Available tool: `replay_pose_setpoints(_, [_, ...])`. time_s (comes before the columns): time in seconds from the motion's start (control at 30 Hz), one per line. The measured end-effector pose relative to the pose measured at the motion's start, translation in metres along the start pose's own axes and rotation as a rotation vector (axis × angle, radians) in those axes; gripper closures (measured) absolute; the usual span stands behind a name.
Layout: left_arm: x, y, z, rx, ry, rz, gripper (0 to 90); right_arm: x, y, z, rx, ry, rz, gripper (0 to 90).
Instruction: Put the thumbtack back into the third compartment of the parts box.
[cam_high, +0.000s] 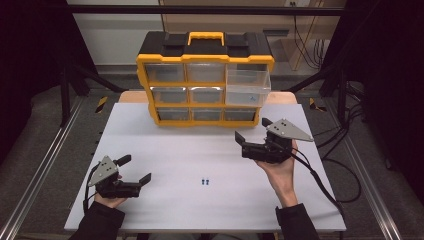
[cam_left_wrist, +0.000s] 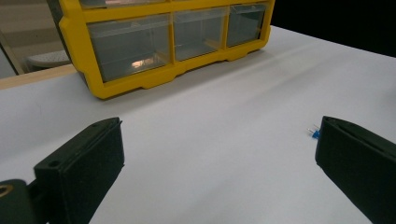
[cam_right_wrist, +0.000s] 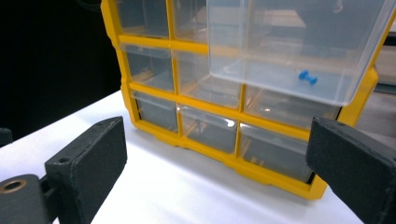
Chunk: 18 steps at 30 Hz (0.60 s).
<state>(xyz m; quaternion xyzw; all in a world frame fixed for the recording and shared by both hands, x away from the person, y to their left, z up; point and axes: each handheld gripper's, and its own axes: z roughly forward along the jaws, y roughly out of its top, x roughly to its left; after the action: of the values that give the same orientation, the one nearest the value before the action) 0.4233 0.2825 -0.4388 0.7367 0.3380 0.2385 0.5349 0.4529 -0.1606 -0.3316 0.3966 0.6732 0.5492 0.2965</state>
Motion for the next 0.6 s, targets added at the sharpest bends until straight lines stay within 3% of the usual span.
replay_pose_setpoints(0.3, [0.0, 0.0, 0.0, -0.001, 0.0, 0.0, 0.8, 0.006, -0.019, 0.004, 0.033, 0.022, 0.01, 6.0])
replay_pose_setpoints(0.6, [0.0, 0.0, 0.0, 0.0, 0.0, 0.0, 0.8, 0.017, -0.033, 0.008, 0.065, 0.059, -0.018, 6.3])
